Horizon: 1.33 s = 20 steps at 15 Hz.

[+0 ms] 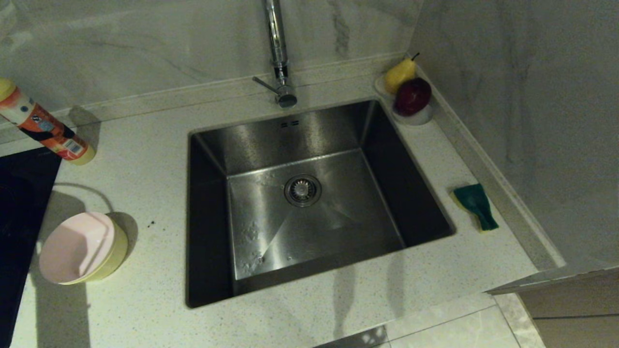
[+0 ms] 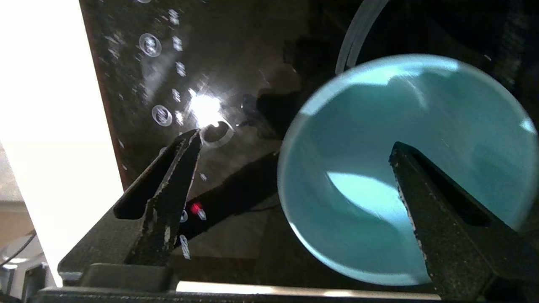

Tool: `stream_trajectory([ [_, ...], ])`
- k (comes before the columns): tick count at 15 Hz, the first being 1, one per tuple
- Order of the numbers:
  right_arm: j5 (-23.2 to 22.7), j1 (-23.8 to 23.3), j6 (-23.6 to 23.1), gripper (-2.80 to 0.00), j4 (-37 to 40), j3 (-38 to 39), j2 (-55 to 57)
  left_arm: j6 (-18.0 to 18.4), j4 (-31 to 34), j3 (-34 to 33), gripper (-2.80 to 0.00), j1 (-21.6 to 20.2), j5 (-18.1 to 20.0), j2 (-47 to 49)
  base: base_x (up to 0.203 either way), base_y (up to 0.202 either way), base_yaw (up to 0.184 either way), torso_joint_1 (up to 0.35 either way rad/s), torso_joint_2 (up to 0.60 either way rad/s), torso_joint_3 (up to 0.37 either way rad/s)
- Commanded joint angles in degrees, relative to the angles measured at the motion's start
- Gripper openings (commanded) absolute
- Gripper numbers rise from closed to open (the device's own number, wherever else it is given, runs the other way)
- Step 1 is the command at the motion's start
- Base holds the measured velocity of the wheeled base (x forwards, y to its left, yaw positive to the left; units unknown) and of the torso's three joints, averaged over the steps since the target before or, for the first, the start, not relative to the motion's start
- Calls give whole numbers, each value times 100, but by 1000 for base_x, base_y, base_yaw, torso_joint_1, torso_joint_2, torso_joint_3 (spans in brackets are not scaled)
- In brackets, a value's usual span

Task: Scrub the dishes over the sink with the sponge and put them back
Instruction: Place the bowl on the bowl

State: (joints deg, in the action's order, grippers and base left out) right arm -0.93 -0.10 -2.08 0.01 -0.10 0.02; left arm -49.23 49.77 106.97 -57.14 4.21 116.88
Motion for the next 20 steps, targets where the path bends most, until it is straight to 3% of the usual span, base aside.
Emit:
stream_trajectory([
  [1, -3, 1, -2, -280, -1, 1, 6, -17, 13, -10, 0, -51, 1, 124, 0, 0, 0, 0, 0, 0],
  [3, -3, 1, -2, -280, -1, 1, 6, -17, -12, 8, 0, -51, 55, 114, 0, 0, 0, 0, 0, 0],
  [6, -3, 1, -2, -280, -1, 1, 6, 36, 6, 17, 0, -51, 669, -16, 0, 0, 0, 0, 0, 0],
  [20, -3, 1, -2, -280, -1, 1, 6, 71, -29, -133, 0, -43, 463, 394, 0, 0, 0, 0, 0, 0],
])
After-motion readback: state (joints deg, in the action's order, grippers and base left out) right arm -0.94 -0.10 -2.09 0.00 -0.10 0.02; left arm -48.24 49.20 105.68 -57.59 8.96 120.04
